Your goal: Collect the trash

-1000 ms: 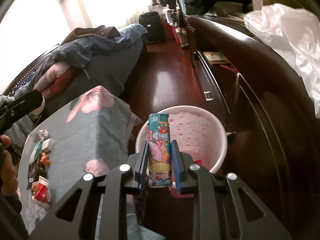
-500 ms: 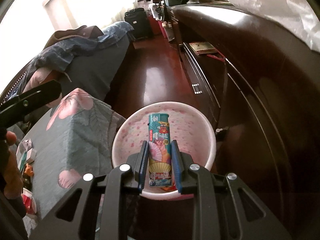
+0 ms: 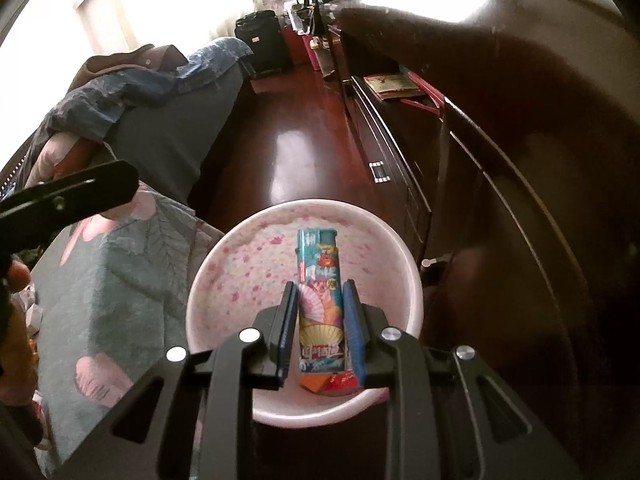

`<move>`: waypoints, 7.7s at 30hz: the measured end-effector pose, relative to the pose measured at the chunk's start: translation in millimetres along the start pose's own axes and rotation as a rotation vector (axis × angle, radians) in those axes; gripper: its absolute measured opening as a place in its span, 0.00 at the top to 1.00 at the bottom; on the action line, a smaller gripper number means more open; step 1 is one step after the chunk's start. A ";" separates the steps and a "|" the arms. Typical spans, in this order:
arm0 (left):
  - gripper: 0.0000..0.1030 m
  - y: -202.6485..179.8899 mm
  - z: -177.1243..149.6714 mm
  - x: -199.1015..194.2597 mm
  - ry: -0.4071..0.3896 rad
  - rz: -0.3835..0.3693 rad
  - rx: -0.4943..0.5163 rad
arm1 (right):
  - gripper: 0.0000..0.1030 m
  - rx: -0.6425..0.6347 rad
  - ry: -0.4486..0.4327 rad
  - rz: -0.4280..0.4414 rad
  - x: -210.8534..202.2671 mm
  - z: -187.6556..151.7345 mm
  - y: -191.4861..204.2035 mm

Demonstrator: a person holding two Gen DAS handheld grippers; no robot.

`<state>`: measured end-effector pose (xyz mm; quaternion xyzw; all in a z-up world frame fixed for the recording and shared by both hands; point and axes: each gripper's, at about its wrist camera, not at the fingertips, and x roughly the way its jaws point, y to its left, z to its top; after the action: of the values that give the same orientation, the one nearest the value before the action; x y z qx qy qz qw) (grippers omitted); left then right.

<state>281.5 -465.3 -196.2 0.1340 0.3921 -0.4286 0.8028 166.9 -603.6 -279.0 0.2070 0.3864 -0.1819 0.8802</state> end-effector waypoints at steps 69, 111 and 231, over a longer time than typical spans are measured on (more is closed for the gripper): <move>0.50 299.7 -156.4 -139.1 0.079 0.580 -0.651 | 0.10 -0.540 -0.010 0.262 -90.8 -86.1 280.2; 0.51 230.0 -230.1 -324.6 -0.265 0.581 -0.637 | 0.74 -0.497 0.047 0.319 -139.5 -133.3 278.3; 0.07 41.1 -59.0 -108.2 -0.135 0.237 -0.204 | 0.20 -0.144 -0.129 0.086 -94.5 -47.5 73.6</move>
<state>248.5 -345.1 -159.3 0.0678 0.3603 -0.2970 0.8817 113.5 -502.0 -220.4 0.1475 0.3317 -0.1287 0.9229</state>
